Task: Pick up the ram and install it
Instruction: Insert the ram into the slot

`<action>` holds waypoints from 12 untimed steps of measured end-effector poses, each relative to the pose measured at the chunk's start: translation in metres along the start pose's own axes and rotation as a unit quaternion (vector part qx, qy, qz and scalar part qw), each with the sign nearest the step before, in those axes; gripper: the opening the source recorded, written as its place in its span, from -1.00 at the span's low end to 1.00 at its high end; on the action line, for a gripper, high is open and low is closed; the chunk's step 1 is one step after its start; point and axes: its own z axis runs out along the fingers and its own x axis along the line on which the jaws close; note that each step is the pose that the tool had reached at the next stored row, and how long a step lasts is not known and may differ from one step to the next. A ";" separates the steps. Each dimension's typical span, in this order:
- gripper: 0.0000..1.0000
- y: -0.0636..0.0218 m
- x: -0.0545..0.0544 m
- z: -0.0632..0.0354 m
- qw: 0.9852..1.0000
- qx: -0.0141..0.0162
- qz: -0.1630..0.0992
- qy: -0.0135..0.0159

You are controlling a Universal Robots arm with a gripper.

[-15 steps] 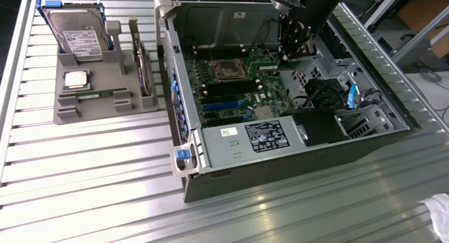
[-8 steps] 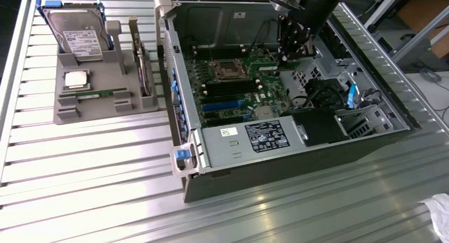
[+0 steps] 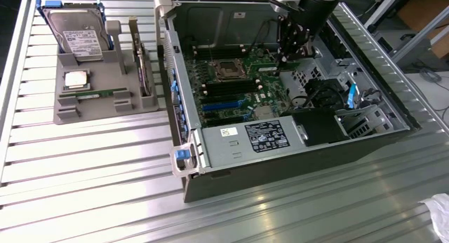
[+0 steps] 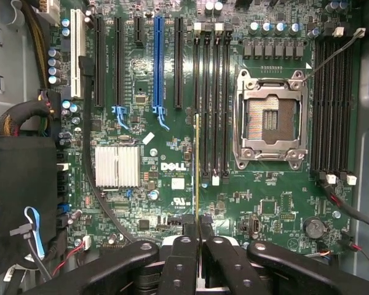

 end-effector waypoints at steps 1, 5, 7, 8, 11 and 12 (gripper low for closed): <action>-0.76 0.0000 0.000 0.0003 1.000 0.000 0.000 0.000; -0.76 0.0000 0.000 0.0013 1.000 0.000 0.000 0.000; -0.76 0.0000 0.000 0.0019 1.000 0.000 0.000 0.000; -0.76 0.0000 0.000 0.0026 1.000 0.000 0.000 0.000; -0.76 0.0005 0.000 0.0040 1.000 0.000 0.000 0.000; -0.76 0.0023 0.000 0.0045 1.000 0.000 0.000 0.000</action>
